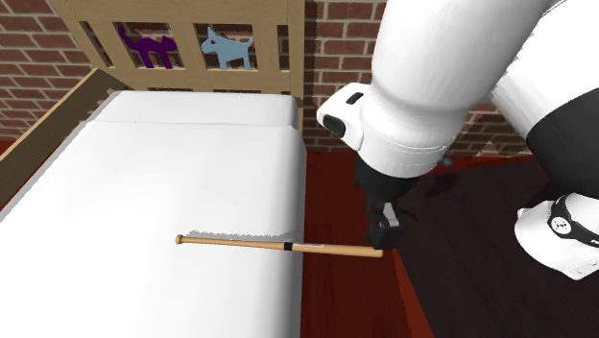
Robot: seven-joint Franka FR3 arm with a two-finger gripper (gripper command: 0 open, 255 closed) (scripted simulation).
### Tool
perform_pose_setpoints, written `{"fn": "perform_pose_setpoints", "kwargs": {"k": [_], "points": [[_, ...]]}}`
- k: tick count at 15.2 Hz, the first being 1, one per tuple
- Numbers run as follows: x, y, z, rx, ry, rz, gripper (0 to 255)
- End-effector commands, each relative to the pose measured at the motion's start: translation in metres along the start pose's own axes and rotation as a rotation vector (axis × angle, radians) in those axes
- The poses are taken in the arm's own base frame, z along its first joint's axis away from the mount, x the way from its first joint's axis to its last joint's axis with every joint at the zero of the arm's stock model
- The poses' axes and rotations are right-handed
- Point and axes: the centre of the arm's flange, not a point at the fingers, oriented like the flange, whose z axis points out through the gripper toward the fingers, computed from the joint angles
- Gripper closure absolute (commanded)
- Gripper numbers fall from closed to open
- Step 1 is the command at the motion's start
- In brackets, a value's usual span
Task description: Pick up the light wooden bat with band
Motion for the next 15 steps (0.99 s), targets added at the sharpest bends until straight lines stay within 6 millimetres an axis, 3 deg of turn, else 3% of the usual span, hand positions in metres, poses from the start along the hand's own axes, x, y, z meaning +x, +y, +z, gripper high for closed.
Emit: {"fn": "perform_pose_setpoints", "kwargs": {"k": [1,13,15], "points": [[0.023,0.000,0.013,0.002,0.000,0.017,0],[0.152,0.002,0.106,0.014,-0.004,0.112,0],[0.154,0.001,0.112,0.014,-0.004,0.113,0]]}}
